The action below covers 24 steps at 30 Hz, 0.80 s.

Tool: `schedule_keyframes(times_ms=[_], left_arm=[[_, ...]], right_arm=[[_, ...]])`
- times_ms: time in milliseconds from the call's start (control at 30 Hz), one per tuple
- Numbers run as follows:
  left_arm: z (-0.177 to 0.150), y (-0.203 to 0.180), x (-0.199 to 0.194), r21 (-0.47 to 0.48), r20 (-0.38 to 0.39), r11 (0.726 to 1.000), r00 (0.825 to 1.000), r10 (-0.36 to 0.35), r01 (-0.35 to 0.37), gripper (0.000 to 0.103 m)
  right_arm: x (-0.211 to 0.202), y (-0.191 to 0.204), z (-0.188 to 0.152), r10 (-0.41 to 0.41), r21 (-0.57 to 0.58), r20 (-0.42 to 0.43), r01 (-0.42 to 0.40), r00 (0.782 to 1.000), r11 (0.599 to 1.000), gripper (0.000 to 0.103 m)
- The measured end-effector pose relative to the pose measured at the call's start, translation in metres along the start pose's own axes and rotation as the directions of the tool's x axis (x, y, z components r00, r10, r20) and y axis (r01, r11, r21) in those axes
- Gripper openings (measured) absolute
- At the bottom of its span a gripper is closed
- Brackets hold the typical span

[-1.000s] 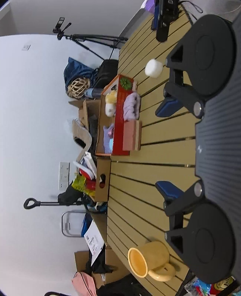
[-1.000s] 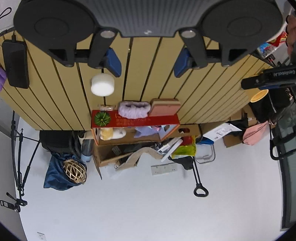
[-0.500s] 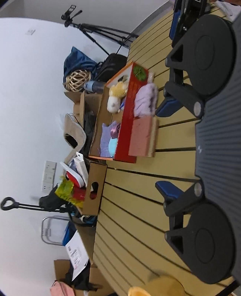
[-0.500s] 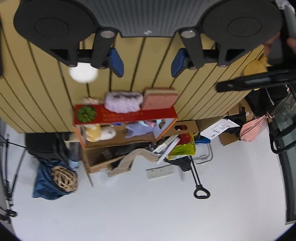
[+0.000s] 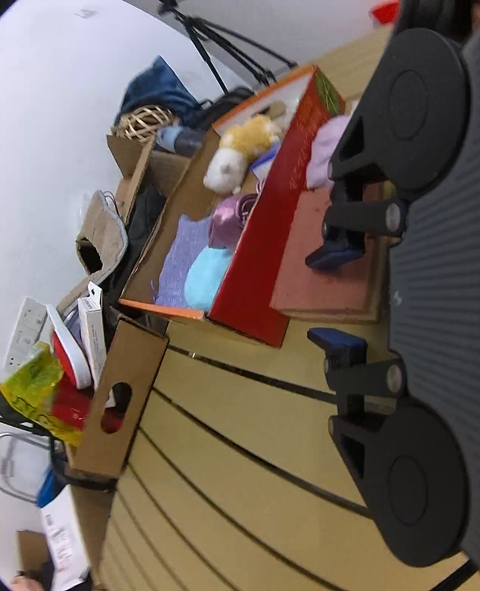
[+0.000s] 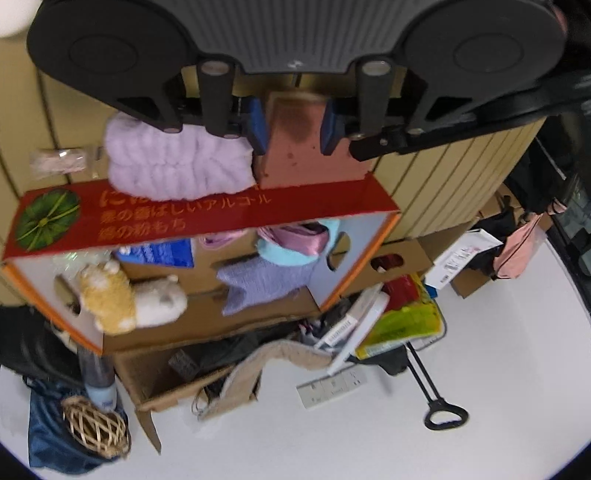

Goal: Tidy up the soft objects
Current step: 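Close both tools on the pink sponge block and lift it, then carry the pink sponge block into the red box and lower it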

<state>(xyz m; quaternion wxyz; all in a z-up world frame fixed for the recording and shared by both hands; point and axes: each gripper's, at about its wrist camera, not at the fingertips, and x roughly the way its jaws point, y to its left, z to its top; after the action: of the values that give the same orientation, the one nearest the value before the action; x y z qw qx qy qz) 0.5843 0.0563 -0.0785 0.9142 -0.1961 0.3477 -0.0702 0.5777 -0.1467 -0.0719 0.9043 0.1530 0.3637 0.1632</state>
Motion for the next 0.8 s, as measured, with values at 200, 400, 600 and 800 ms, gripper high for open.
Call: schedule_keyframes(times_ms=[200,400,600,800], left_arm=[[0.001,0.008,-0.001,-0.021,-0.008,0.999,0.999,-0.035,0.035,0.027],[-0.001,0.008,-0.009,-0.06,-0.017,0.998,1.0,-0.022,0.021,0.025],[-0.012,-0.022,-0.072,0.042,0.097,0.999,0.995,-0.033,0.029,0.025],[-0.065,-0.054,-0.149,0.072,0.112,0.992,0.988,-0.111,0.103,0.025]], right_arm=[[0.011,0.002,-0.001,-0.007,-0.02,0.008,0.007,1.0,1.0,0.028],[0.005,0.005,-0.007,0.007,-0.035,0.018,-0.006,1.0,0.999,0.026],[-0.053,0.023,-0.01,0.033,-0.053,0.067,-0.03,0.997,0.998,0.025],[-0.153,0.02,-0.052,0.066,-0.011,0.12,-0.065,0.991,0.998,0.023]])
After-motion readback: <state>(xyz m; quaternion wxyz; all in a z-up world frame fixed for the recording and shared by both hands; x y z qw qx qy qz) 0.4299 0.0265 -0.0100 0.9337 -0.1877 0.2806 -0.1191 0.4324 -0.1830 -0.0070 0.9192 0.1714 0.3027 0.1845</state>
